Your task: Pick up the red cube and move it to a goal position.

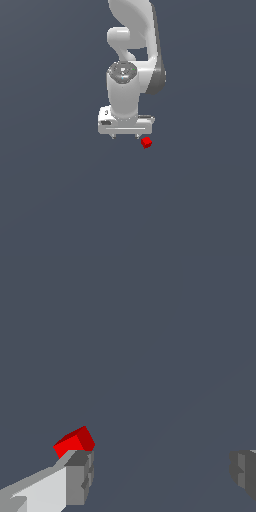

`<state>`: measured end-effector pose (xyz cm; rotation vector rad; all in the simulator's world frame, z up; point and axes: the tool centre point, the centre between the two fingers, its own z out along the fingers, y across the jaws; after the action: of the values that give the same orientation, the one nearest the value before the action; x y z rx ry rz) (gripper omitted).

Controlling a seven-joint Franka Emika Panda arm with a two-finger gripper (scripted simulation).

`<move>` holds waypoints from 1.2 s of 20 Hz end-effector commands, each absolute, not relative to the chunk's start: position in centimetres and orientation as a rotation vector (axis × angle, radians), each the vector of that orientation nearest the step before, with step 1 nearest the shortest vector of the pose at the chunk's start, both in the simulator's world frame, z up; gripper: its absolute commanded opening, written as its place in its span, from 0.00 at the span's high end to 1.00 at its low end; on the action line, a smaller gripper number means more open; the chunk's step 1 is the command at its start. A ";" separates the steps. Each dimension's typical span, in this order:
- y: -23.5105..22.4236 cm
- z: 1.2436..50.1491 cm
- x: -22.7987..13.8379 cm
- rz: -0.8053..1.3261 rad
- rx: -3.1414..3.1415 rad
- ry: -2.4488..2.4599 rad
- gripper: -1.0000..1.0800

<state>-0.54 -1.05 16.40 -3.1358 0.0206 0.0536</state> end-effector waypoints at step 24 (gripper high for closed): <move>7.7 5.4 -4.9 0.011 -3.089 -0.545 0.04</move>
<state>-4.41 7.07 6.32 -3.0969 -0.4961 0.0169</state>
